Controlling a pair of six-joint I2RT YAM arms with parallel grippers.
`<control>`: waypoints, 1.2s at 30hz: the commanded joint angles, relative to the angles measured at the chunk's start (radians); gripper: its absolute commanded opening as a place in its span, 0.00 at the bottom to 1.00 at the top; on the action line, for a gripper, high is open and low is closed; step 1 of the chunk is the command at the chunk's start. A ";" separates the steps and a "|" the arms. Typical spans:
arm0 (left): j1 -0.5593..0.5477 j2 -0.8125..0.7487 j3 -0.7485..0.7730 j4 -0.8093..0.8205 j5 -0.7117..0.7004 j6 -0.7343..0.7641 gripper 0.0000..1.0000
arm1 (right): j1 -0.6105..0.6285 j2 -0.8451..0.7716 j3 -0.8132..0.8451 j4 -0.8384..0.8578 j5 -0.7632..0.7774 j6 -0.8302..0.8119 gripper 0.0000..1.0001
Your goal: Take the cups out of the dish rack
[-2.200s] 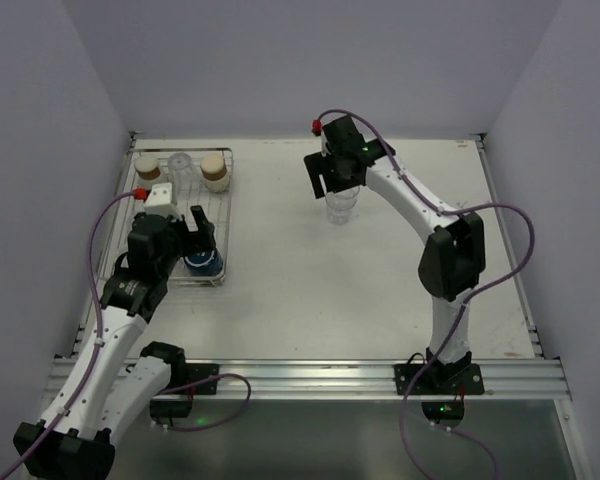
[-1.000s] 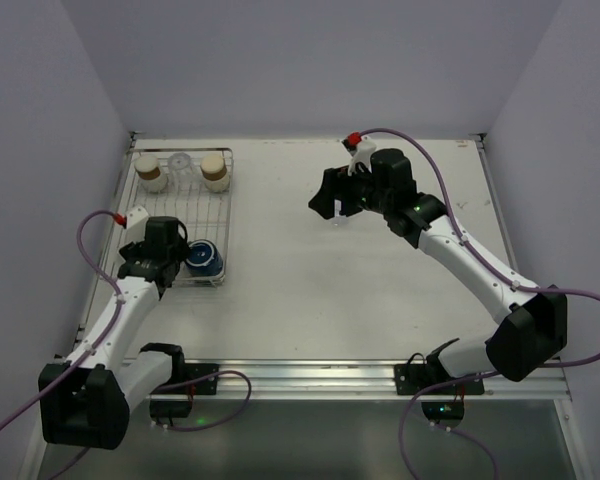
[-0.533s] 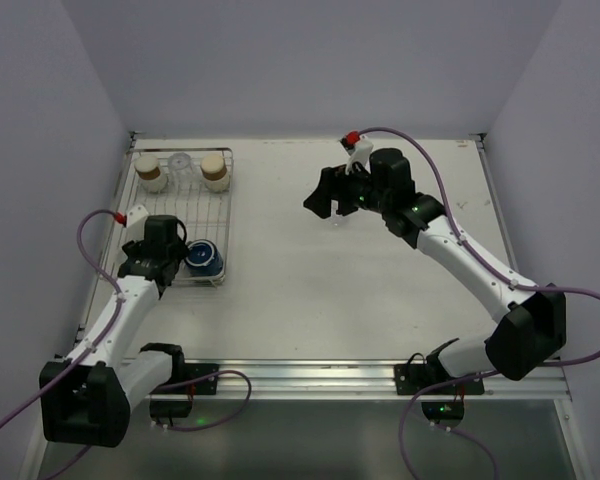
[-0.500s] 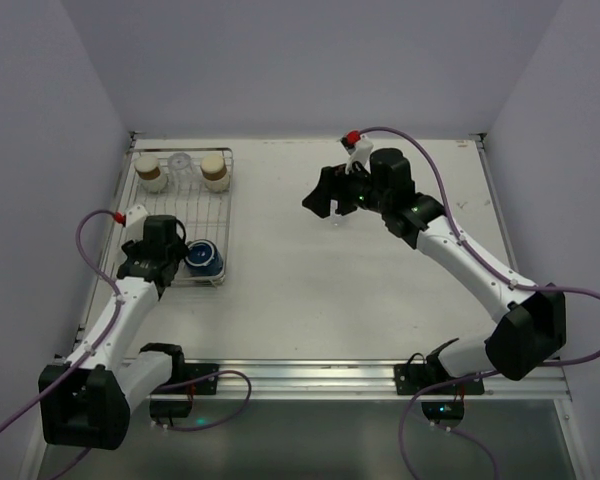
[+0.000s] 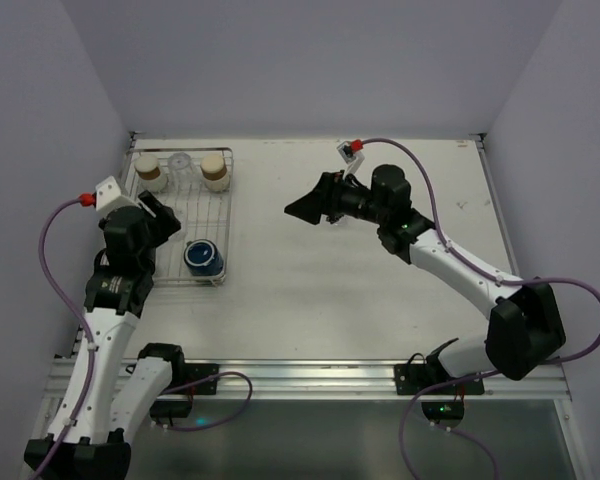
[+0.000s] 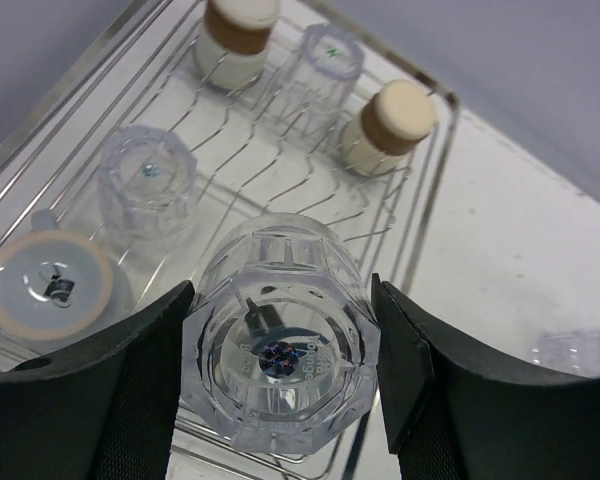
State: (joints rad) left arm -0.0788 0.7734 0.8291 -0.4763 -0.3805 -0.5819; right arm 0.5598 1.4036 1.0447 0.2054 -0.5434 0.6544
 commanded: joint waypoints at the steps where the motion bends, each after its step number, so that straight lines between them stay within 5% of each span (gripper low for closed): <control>1: 0.002 -0.051 0.074 0.036 0.161 0.025 0.21 | 0.015 0.014 -0.040 0.305 -0.133 0.173 0.84; 7: 0.001 0.003 0.035 0.319 0.780 -0.057 0.21 | 0.054 0.028 -0.097 0.488 -0.127 0.258 0.89; 13: -0.009 -0.003 -0.080 0.657 0.969 -0.219 0.20 | 0.060 0.043 -0.137 0.582 -0.118 0.310 0.89; 19: -0.058 0.029 -0.160 0.887 1.020 -0.360 0.19 | 0.063 0.057 -0.121 0.601 -0.150 0.326 0.87; 26: -0.153 0.063 -0.222 0.996 0.970 -0.401 0.18 | 0.071 0.084 -0.084 0.664 -0.205 0.376 0.72; 30: -0.203 0.081 -0.249 1.059 0.936 -0.415 0.18 | 0.077 0.116 -0.068 0.757 -0.239 0.436 0.59; 36: -0.240 0.102 -0.246 1.087 0.882 -0.407 0.29 | 0.077 0.164 -0.080 0.920 -0.271 0.563 0.23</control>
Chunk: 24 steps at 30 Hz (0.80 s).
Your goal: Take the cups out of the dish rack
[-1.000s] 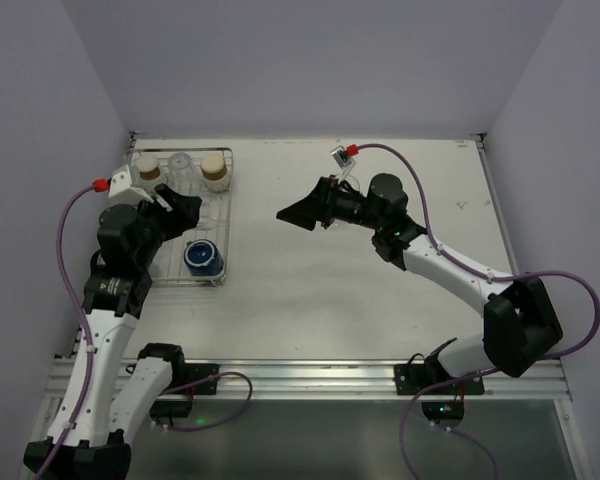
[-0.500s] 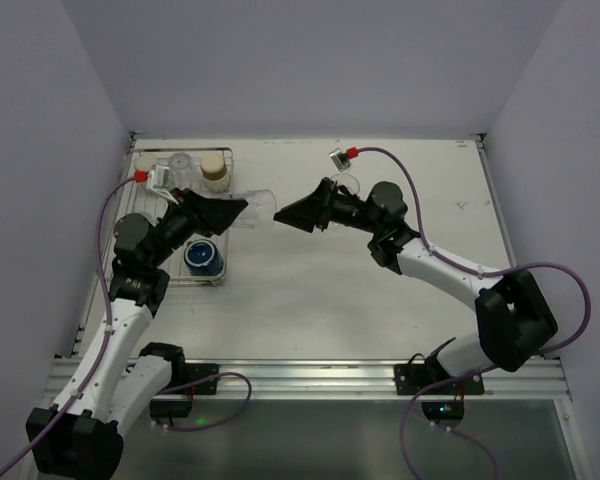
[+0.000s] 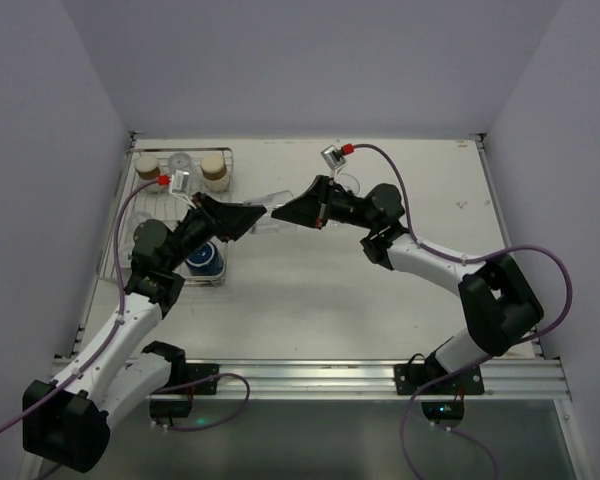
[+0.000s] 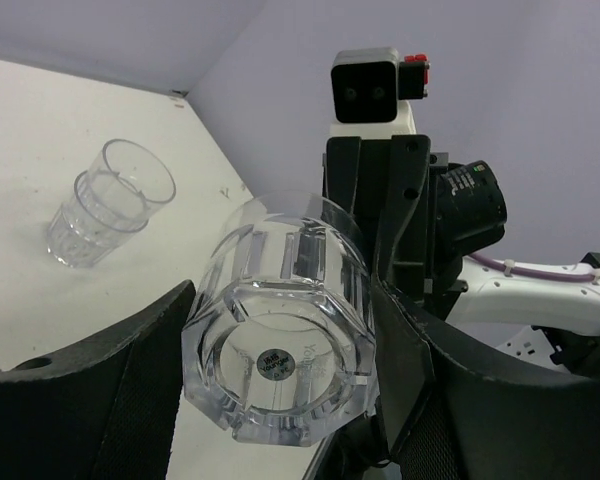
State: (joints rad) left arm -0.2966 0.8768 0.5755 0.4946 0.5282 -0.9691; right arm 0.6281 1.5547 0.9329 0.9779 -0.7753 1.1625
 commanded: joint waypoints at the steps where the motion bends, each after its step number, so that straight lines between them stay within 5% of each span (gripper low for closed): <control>1: -0.022 0.001 0.006 0.113 -0.028 -0.014 0.34 | 0.009 0.012 0.032 0.147 -0.039 0.058 0.12; 3: -0.022 -0.004 0.021 0.079 -0.034 0.016 0.53 | 0.005 -0.010 0.018 0.131 -0.026 0.043 0.03; 6: -0.022 -0.033 0.127 -0.236 -0.114 0.179 0.78 | -0.011 -0.053 0.010 0.011 -0.016 -0.028 0.00; 9: -0.022 -0.070 0.223 -0.393 -0.216 0.323 0.89 | -0.039 -0.093 0.033 -0.241 0.004 -0.175 0.00; 12: -0.022 -0.091 0.309 -0.652 -0.327 0.446 0.91 | -0.045 -0.140 0.139 -0.669 0.101 -0.440 0.00; 18: -0.022 -0.121 0.327 -0.881 -0.494 0.599 0.93 | -0.060 -0.122 0.430 -1.332 0.499 -0.827 0.00; 24: -0.022 -0.159 0.247 -0.915 -0.612 0.659 0.93 | -0.119 0.060 0.737 -1.737 0.780 -0.998 0.00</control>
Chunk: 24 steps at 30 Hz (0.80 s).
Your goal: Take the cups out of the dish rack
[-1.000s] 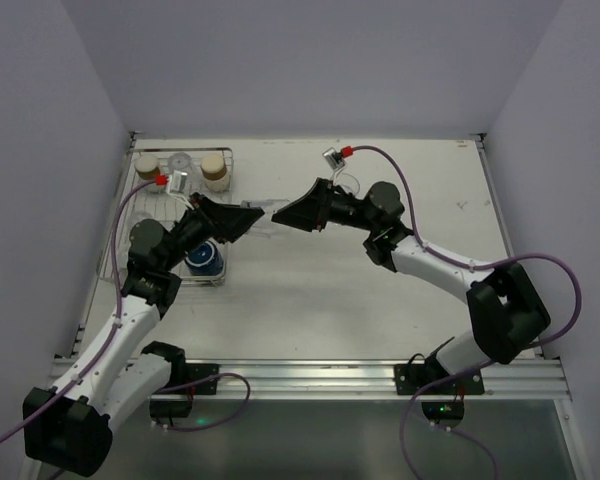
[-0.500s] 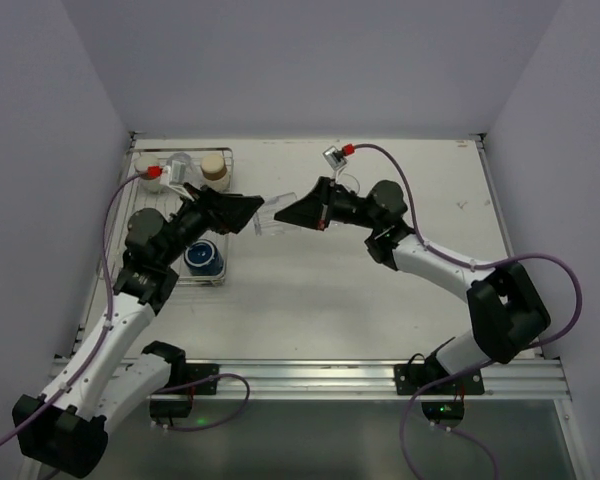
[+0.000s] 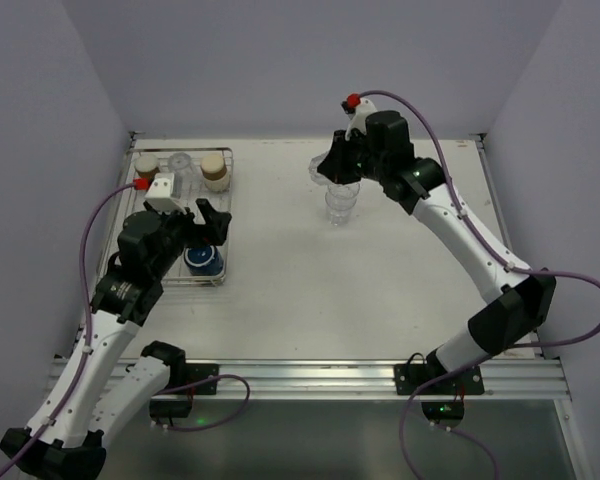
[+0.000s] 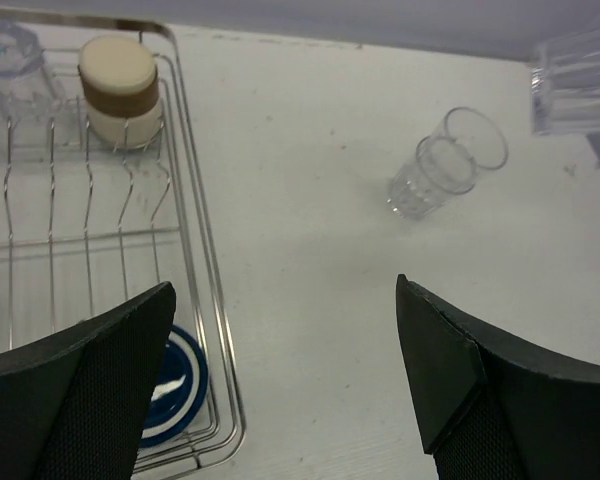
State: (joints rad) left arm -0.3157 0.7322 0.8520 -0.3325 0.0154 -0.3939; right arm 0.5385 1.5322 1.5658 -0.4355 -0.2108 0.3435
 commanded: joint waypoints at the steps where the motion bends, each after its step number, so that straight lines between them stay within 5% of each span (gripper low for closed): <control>1: -0.003 -0.020 -0.043 -0.085 -0.106 0.087 0.93 | -0.037 0.107 0.159 -0.356 0.243 -0.190 0.00; 13: -0.002 -0.045 -0.126 -0.020 -0.097 0.118 0.93 | -0.058 0.371 0.494 -0.583 0.309 -0.262 0.00; 24: 0.004 -0.068 -0.133 -0.014 -0.081 0.122 0.93 | -0.041 0.494 0.588 -0.597 0.292 -0.270 0.00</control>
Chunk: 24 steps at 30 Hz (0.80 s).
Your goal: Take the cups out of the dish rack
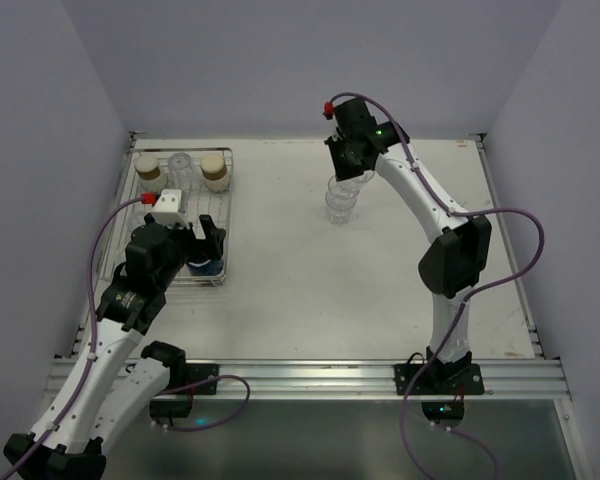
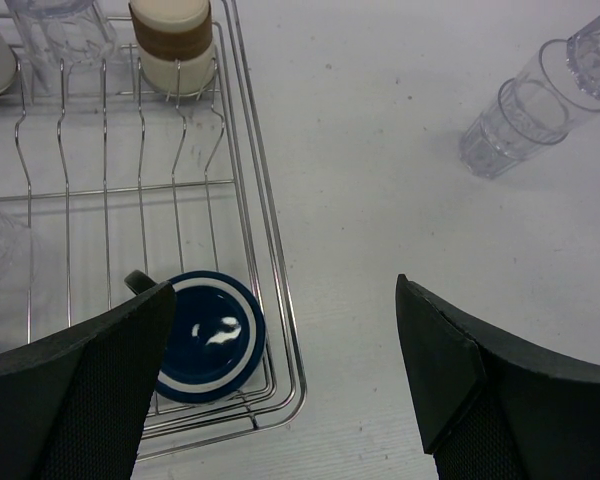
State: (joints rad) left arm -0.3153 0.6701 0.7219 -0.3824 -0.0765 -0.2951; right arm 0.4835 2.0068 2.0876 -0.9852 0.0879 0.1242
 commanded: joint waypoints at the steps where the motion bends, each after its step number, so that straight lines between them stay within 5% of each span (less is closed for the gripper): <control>1: 0.005 -0.007 -0.003 0.034 0.011 0.024 0.93 | 0.015 0.027 0.072 -0.046 -0.008 -0.052 0.00; 13: 0.021 0.008 -0.004 0.034 0.011 0.022 0.93 | 0.027 0.119 0.092 -0.041 -0.005 -0.061 0.02; 19: 0.028 0.037 0.016 0.031 -0.002 0.005 0.93 | 0.033 0.099 0.092 -0.004 0.009 -0.058 0.43; 24: 0.028 0.075 0.069 0.019 -0.020 -0.009 0.94 | 0.038 0.020 0.083 0.036 -0.011 -0.054 0.63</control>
State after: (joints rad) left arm -0.2947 0.7277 0.7246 -0.3836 -0.0772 -0.2962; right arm 0.5125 2.1239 2.1334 -0.9680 0.0898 0.1108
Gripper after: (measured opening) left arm 0.934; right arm 0.608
